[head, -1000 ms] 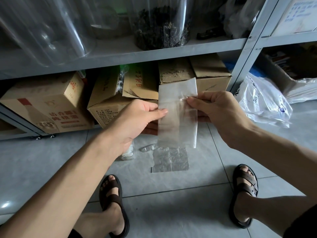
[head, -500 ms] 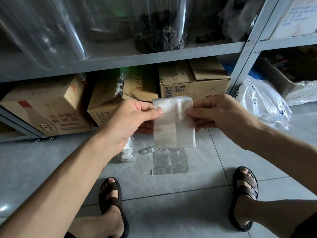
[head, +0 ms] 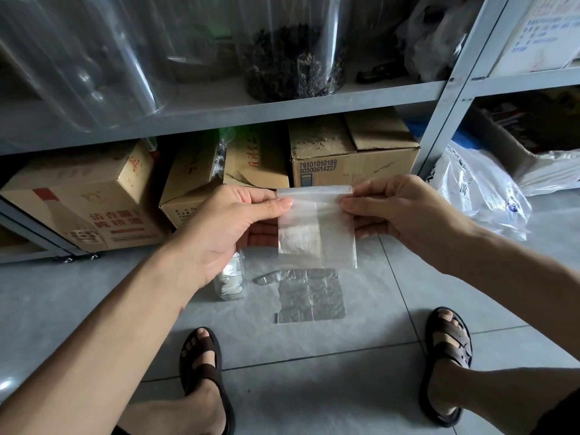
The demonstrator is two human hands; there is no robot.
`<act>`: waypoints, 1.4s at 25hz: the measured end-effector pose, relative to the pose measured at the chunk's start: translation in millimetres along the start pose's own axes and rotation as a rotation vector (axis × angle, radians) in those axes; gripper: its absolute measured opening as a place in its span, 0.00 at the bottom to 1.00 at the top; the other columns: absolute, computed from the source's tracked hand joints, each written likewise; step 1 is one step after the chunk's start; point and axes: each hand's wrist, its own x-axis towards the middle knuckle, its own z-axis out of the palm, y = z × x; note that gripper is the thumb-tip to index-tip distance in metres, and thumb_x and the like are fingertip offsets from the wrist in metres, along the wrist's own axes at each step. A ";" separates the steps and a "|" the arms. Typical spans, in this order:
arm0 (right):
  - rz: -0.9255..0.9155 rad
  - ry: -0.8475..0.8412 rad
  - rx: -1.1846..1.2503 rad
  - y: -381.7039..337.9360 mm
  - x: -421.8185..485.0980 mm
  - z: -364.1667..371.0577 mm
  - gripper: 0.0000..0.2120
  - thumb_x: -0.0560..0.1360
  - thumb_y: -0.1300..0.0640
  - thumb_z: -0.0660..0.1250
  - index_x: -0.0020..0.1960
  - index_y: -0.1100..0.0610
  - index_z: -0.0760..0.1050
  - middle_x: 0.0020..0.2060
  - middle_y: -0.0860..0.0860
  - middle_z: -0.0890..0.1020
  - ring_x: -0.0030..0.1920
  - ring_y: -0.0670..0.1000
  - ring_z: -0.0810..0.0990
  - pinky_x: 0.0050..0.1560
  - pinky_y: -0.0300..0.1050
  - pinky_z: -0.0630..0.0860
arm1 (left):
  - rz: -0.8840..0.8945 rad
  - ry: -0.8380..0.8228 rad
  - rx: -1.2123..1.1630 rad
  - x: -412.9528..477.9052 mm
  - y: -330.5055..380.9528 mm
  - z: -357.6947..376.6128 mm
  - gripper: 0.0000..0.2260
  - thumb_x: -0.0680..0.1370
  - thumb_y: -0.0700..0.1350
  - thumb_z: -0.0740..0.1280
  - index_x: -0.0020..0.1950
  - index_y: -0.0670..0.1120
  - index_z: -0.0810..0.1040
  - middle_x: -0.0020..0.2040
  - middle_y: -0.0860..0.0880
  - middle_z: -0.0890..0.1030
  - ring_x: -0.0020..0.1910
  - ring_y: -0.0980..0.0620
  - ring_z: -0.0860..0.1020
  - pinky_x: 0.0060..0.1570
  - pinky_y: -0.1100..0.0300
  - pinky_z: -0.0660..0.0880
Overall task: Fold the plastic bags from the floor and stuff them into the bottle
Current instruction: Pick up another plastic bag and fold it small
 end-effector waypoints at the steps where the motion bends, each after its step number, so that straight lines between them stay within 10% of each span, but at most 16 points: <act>1: -0.001 0.005 0.001 0.1 -0.1 -0.3 0.05 0.65 0.58 0.74 0.40 0.57 0.85 0.38 0.56 0.85 0.37 0.50 0.84 0.39 0.40 0.81 | -0.006 -0.004 -0.004 -0.5 1.1 -0.4 0.03 0.73 0.38 0.71 0.45 0.40 0.85 0.37 0.45 0.85 0.32 0.54 0.83 0.30 0.63 0.79; 22: -0.016 -0.107 0.144 -6.4 -2.3 -0.1 0.09 0.68 0.64 0.68 0.32 0.54 0.82 0.33 0.52 0.84 0.32 0.46 0.82 0.34 0.37 0.80 | -0.032 -0.038 -0.138 -3.4 3.9 0.4 0.15 0.75 0.27 0.64 0.36 0.42 0.85 0.37 0.44 0.85 0.32 0.51 0.84 0.31 0.61 0.81; 29: -0.135 -0.144 0.022 -3.1 -2.6 -2.9 0.16 0.75 0.70 0.63 0.35 0.58 0.83 0.34 0.54 0.84 0.34 0.49 0.82 0.37 0.40 0.80 | -0.066 -0.066 -0.103 0.2 -0.2 -5.0 0.12 0.77 0.26 0.59 0.58 0.28 0.76 0.43 0.40 0.83 0.33 0.51 0.84 0.37 0.59 0.83; 35: -0.157 -0.120 -0.045 -3.3 -4.5 -2.2 0.12 0.77 0.74 0.61 0.39 0.66 0.79 0.31 0.51 0.82 0.32 0.45 0.80 0.35 0.33 0.76 | -0.063 -0.074 0.001 -5.2 5.3 0.7 0.15 0.78 0.26 0.56 0.38 0.38 0.78 0.33 0.49 0.83 0.27 0.59 0.79 0.26 0.68 0.75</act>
